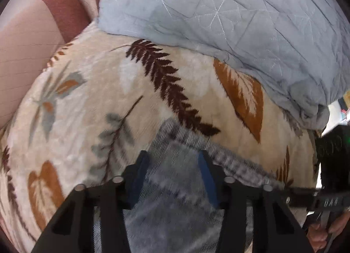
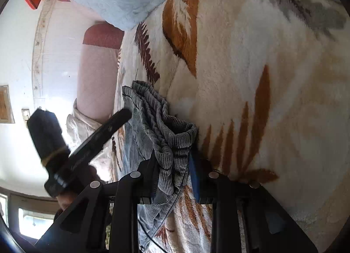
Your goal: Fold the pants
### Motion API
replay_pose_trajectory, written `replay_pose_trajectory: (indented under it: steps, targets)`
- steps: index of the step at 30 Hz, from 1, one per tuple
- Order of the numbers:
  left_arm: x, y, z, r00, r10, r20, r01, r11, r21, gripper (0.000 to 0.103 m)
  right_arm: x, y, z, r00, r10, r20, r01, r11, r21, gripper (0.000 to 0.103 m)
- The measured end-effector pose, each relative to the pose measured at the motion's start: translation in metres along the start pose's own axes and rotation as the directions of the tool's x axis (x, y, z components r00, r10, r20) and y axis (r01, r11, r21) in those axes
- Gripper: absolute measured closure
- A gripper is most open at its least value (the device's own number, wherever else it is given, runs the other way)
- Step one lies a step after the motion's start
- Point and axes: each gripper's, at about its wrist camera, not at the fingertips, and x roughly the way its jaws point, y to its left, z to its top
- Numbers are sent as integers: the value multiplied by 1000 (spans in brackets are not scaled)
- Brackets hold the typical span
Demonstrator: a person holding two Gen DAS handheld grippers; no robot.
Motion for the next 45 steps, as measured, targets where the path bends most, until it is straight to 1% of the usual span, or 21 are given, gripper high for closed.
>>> replay_pose_trajectory:
  steps: [4,8,11,14,15,16,19,21,22,23,25,27,30,35,36,38,39,40,42,43,45]
  targets:
    - [11,2,10,998,-51,-26,51,999,8,67,0,0,1,1000,2,-6,-2,1000,5,81]
    - [18,0,14,997,-66,-49,68,997,41,67,3,0,4,1000,8,-14,-8,1000,10,81]
    - [22,0,14,997,-62,-45,64,997,53,66,4,1,4,1000,2,-10,-2,1000,9,81]
    - [24,-2,14,998,-55,-26,56,997,56,62,3,3,3,1000,9,-3,-9,1000,11,78]
    - [25,-4,13,999,-45,-16,46,997,67,56,4,4,3,1000,6,-2,-6,1000,6,78]
    - [26,-7,13,999,-34,-4,35,996,76,48,4,4,2,1000,3,0,-3,1000,-1,77]
    - [36,-22,10,1000,22,12,-24,992,121,46,4,5,2,1000,-1,3,1,1000,-8,77]
    - [38,-26,8,999,36,32,-40,991,128,46,4,6,2,1000,-4,2,4,1000,-11,77]
    - [37,-25,7,999,31,40,-36,991,125,51,5,7,2,1000,-6,2,6,1000,-14,77]
    - [35,-23,6,999,25,47,-30,992,122,54,5,8,1,1000,-10,2,10,1000,-18,78]
    - [29,-18,3,998,1,60,-8,994,113,70,5,8,2,1000,-14,0,14,1000,-19,79]
    - [23,-21,-2,997,-1,72,-9,990,143,77,5,10,2,1000,-17,-2,17,1000,-24,79]
    - [19,-27,-8,996,27,84,-41,984,174,81,4,15,-1,1000,-26,12,27,999,-42,79]
    - [16,-24,-6,993,39,111,-53,991,127,83,0,26,-7,999,-17,27,19,996,-92,81]
    - [16,-24,-7,993,43,114,-57,991,123,81,-1,28,-7,999,-18,33,22,994,-104,81]
    - [13,-27,-7,987,78,144,-98,986,138,73,-1,29,-7,999,-31,39,36,993,-116,81]
    - [7,-30,-10,982,94,163,-117,983,142,62,0,28,-7,998,-45,36,49,993,-111,81]
    - [3,-32,-10,978,110,179,-138,979,148,54,2,25,-6,998,-57,31,60,993,-103,81]
    - [-1,-33,-8,971,139,192,-173,970,168,44,5,19,-4,999,-52,12,53,996,-71,81]
    - [1,-33,-7,972,152,179,-185,965,185,42,4,18,-3,999,-46,7,47,997,-68,81]
    - [7,-35,-7,974,171,150,-202,953,224,41,5,17,-2,999,-46,3,46,997,-67,81]
